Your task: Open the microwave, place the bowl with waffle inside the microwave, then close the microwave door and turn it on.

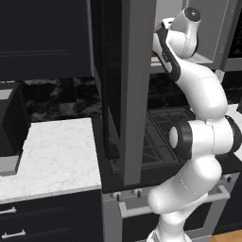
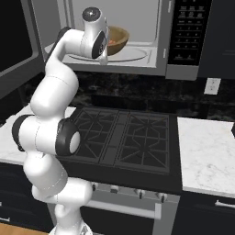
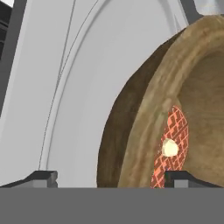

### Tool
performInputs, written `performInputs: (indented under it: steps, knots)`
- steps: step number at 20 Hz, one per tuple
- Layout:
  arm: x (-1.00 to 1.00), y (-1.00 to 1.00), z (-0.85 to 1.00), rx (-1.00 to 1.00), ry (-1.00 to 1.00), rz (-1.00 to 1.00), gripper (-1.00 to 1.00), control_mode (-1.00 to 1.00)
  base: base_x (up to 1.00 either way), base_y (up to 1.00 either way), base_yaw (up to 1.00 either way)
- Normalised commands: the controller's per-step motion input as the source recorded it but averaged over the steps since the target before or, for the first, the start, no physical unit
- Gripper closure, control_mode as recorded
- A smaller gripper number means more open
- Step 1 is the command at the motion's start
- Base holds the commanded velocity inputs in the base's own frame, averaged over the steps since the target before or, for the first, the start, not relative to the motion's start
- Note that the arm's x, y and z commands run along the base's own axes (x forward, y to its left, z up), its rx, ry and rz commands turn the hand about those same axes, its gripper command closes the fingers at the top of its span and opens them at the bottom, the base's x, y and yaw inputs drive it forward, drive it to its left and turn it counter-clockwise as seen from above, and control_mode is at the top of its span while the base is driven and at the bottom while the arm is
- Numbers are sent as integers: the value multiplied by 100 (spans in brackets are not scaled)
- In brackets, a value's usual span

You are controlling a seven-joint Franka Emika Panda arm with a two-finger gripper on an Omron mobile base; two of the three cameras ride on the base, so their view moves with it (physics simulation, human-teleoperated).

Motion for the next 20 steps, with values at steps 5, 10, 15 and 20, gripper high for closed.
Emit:
performInputs:
  steps: [5, 10, 15, 20]
  knots:
    - [0, 0, 0, 0, 0, 0, -100, -100, 0, 0, 0]
    - [-2, 0, 1, 0, -2, 0, -100, -100, 0, 0, 0]
    - [-51, -9, 16, 0, -11, 0, -100, -100, 0, 0, 0]
    - [-92, -20, 22, 3, -17, 0, -100, -100, 0, 0, 0]
